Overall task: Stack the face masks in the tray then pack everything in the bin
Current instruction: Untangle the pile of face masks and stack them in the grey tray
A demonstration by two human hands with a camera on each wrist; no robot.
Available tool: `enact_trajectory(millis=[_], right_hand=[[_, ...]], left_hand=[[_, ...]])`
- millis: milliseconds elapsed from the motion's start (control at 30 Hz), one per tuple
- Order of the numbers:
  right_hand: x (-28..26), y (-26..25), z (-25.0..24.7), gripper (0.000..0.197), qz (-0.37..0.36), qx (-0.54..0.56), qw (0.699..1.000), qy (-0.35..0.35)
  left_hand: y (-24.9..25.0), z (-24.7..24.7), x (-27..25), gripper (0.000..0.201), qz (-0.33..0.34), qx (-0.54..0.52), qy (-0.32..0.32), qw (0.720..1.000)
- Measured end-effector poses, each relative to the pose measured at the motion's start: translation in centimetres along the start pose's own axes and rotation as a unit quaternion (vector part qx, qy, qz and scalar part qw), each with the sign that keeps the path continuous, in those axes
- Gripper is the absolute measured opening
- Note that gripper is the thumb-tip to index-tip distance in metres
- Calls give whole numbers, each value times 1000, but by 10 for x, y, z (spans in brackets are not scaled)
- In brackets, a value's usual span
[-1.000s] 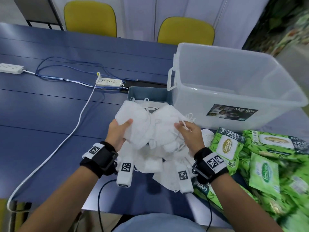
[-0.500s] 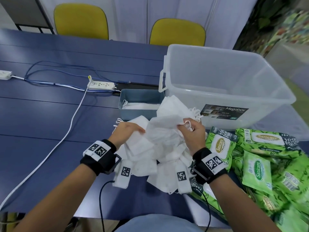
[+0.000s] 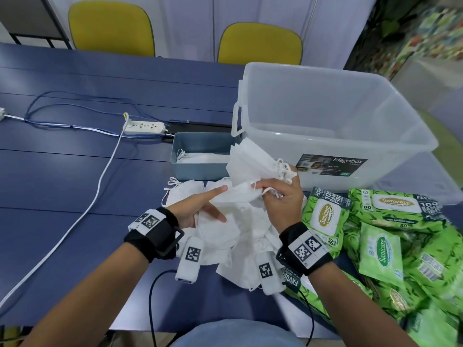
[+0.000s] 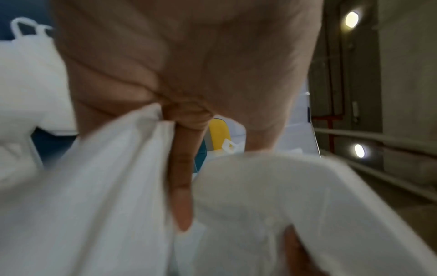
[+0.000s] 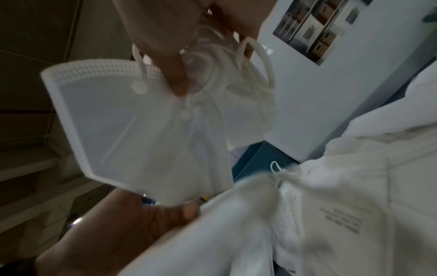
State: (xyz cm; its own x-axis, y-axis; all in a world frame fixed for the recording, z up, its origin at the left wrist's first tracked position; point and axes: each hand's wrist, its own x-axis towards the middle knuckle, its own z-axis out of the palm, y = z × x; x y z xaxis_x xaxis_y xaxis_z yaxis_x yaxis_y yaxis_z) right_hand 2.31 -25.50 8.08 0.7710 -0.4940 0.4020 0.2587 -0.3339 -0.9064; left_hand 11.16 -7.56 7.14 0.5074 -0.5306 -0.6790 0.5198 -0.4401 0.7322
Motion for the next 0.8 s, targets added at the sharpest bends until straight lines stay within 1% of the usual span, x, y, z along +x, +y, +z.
enact_trajectory(millis=[67,133,167,233,333,400,467,500,533,567,600,633,667,700,733,800], right_hand=[[2,-1,-1,44,3,-5,1000,1],[3,0,-6,43,24,-17,1000,-11],[4,4,-8,42,40,-35,998,-17],[7,19,-15,43,99,-61,993,-26],[7,31,-22,43,207,-19,978,-3],[7,30,-22,33,245,35,969,24],[7,26,-21,20,277,80,957,29],[6,25,-19,20,298,98,949,19],[6,23,-16,26,315,110,943,1],[5,23,-12,34,326,114,938,-17],[4,25,-6,39,333,103,937,-30],[2,24,-1,39,333,89,938,-41],[0,23,3,32,326,67,942,-47],[-1,23,6,24,311,44,948,-45],[-2,25,6,22,300,29,953,-37],[0,29,3,30,295,34,955,-19]], left_hand=[[0,1,1,50,41,-53,14,998],[-1,-4,2,30,92,-119,52,987],[-1,-8,1,27,120,-135,79,980],[-1,-15,1,31,177,-121,125,969],[1,-19,-2,31,238,-69,181,952],[4,-17,-4,33,258,-67,198,943],[9,-11,-6,23,267,-65,198,941],[11,-7,-6,24,271,-59,198,940],[12,-2,-4,28,276,-51,202,938],[13,3,-1,28,279,-42,209,936],[13,8,1,24,281,-33,214,935],[14,11,3,19,283,-22,214,935],[14,15,5,16,285,-12,212,935],[15,17,6,14,285,-10,212,935],[15,19,6,13,284,-15,220,933],[16,14,3,15,291,-38,246,924]])
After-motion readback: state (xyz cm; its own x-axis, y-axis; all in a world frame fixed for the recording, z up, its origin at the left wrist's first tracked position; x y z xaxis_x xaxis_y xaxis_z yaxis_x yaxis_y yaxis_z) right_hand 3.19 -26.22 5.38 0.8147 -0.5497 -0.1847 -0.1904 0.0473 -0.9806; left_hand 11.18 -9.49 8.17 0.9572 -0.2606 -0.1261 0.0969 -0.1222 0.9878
